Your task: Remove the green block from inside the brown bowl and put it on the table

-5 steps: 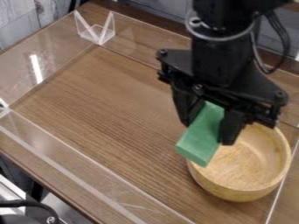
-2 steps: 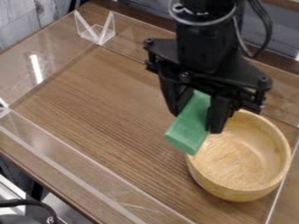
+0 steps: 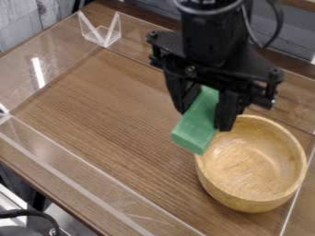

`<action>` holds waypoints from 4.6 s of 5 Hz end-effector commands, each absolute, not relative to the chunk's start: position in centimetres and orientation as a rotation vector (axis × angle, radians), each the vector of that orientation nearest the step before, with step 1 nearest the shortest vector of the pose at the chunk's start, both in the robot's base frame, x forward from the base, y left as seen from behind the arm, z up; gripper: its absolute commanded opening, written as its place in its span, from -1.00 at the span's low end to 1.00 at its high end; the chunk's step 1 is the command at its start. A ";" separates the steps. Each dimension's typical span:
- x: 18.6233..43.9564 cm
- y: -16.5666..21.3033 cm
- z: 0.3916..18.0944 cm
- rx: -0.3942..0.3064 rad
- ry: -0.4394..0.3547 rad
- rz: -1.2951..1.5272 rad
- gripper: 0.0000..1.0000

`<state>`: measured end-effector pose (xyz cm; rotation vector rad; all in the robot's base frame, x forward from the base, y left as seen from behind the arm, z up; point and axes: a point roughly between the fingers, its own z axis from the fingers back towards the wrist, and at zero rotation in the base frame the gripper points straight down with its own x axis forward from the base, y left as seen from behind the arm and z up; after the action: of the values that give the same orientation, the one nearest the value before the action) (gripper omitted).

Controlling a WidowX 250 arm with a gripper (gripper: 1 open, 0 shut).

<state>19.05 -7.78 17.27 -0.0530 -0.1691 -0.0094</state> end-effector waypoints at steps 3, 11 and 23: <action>19.8 -7.2 19.1 -0.069 -0.228 0.008 -1.00; 20.2 -5.9 19.3 -0.053 -0.229 0.001 -1.00; 21.9 1.4 9.3 -0.021 -0.256 -0.006 -1.00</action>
<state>20.86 1.26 8.15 -0.0265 -0.2052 -0.0021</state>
